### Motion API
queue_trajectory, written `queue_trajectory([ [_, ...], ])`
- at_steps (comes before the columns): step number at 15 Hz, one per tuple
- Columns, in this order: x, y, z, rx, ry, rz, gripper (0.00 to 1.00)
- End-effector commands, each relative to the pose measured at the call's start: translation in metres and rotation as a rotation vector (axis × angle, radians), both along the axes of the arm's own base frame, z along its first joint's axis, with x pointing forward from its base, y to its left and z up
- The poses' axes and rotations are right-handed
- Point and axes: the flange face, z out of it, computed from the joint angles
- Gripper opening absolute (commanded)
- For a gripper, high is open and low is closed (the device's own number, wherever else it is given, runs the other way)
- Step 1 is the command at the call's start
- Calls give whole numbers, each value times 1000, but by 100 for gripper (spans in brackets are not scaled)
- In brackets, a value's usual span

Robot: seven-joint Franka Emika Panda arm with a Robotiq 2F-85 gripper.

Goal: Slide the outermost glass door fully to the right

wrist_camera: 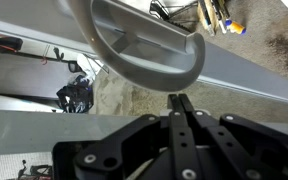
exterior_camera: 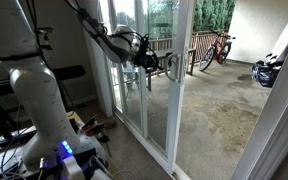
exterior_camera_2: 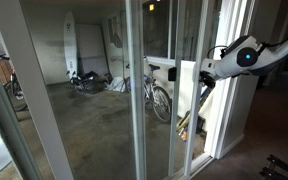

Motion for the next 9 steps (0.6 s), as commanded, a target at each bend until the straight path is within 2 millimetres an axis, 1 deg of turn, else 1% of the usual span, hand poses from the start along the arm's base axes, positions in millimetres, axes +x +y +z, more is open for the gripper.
queue_trajectory([
  [1, 0, 1, 16, 2, -33, 1, 5],
  [5, 6, -8, 29, 12, -64, -14, 5],
  [9, 9, -20, 28, 18, -63, -32, 4],
])
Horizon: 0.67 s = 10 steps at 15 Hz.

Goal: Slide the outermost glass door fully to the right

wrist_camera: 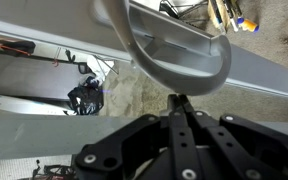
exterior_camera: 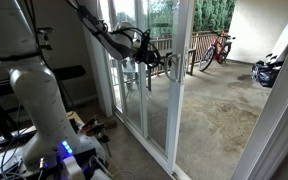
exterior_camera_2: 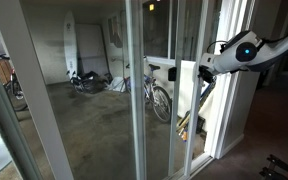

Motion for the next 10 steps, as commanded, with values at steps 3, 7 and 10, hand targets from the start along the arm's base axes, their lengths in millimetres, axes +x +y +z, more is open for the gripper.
queue_trajectory([
  [3, -3, -38, 7, 44, 4, -46, 5],
  [7, -12, -81, 19, 166, 34, -58, 4],
  [10, -20, -108, 29, 272, 36, -57, 5],
])
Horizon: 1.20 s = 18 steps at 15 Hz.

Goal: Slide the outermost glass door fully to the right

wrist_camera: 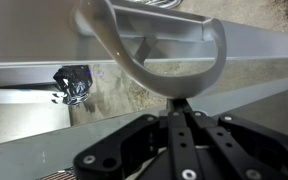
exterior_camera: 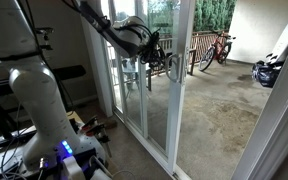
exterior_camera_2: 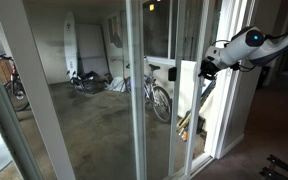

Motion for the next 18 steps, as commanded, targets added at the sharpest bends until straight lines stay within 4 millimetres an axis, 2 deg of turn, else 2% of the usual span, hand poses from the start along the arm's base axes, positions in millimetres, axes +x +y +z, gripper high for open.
queue_trajectory([
  [1, -20, -77, 8, 56, 11, -122, 4],
  [3, -21, -93, 10, 86, 8, -142, 4],
  [10, -20, -129, 12, 80, -7, -215, 5],
  [18, -36, -186, 19, 82, -8, -286, 4],
])
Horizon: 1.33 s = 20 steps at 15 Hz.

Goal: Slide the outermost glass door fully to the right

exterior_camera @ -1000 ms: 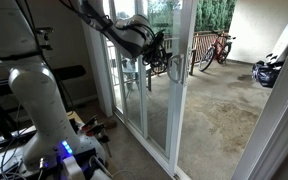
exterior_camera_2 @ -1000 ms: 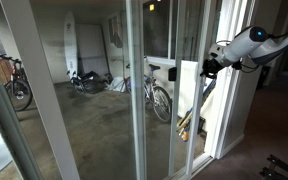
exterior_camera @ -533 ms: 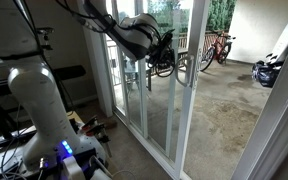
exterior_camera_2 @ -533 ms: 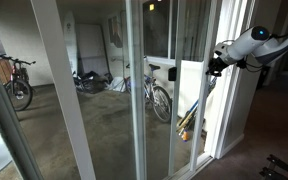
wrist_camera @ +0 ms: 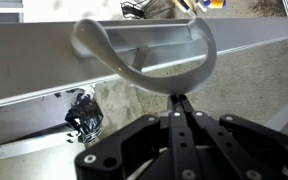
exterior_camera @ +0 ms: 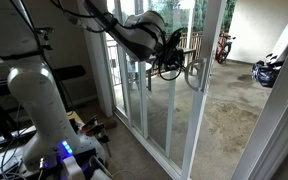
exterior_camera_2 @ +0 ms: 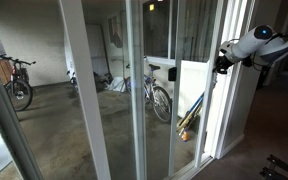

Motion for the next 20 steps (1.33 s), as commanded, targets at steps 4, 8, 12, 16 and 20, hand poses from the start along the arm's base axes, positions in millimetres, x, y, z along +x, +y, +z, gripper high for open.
queue_trajectory([
  [4, -48, -99, 14, -9, 14, -106, 5],
  [8, -84, -167, 16, -21, 21, -243, 5],
  [12, -84, -159, 11, -18, 25, -268, 4],
  [16, -49, -103, 3, -53, 49, -178, 4],
  [20, -21, -37, -7, -90, 73, -100, 4],
])
